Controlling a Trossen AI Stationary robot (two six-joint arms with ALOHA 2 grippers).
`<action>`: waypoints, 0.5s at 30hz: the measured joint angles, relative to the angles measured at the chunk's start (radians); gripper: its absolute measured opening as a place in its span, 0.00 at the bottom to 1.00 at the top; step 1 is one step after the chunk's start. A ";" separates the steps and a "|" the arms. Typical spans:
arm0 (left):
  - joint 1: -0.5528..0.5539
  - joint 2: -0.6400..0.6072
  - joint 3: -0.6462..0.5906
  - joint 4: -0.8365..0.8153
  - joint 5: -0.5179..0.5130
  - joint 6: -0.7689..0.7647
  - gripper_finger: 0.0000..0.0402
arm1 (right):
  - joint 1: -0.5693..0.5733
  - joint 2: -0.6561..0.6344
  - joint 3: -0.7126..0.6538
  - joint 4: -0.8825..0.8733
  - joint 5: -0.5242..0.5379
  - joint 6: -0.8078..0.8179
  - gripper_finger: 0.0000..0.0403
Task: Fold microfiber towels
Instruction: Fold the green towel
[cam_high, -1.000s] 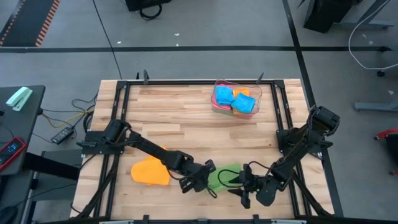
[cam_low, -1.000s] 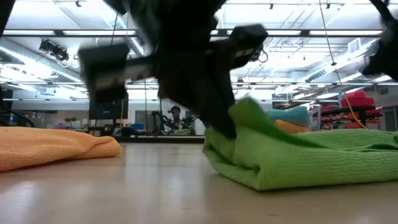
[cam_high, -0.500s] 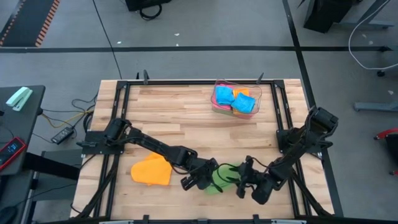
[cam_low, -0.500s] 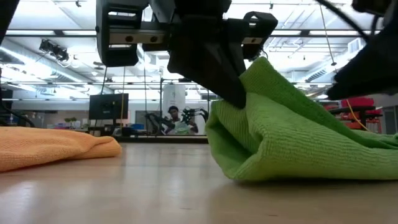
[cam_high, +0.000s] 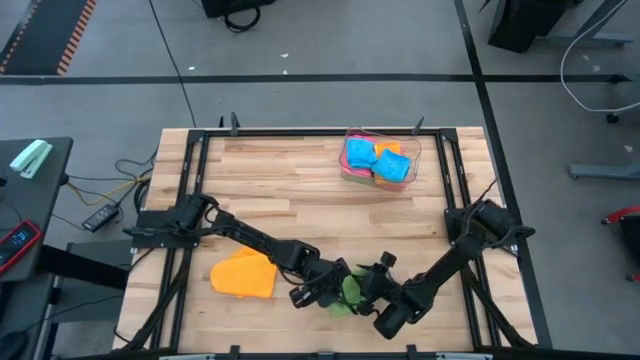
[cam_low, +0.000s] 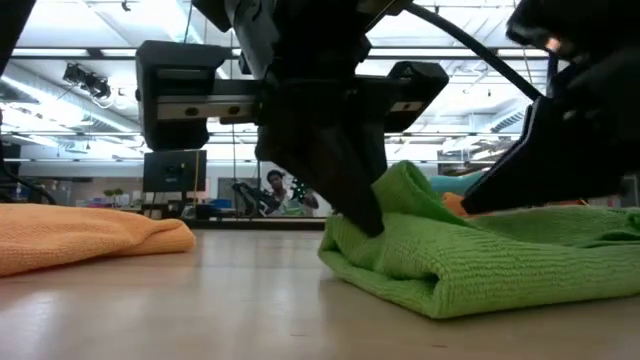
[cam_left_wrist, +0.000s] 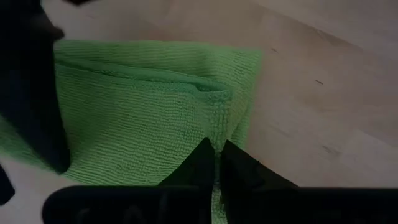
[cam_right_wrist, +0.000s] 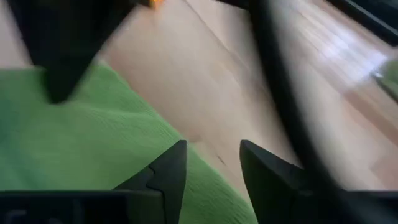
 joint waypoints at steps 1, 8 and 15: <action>0.000 0.000 0.000 -0.001 0.000 0.000 0.07 | 0.000 0.019 0.017 -0.029 0.000 0.026 0.38; 0.004 0.000 0.000 -0.005 -0.001 -0.032 0.05 | 0.000 0.135 0.085 -0.033 -0.044 0.030 0.34; 0.003 -0.035 0.002 -0.022 -0.002 -0.049 0.21 | 0.003 0.172 0.081 -0.033 -0.037 0.093 0.31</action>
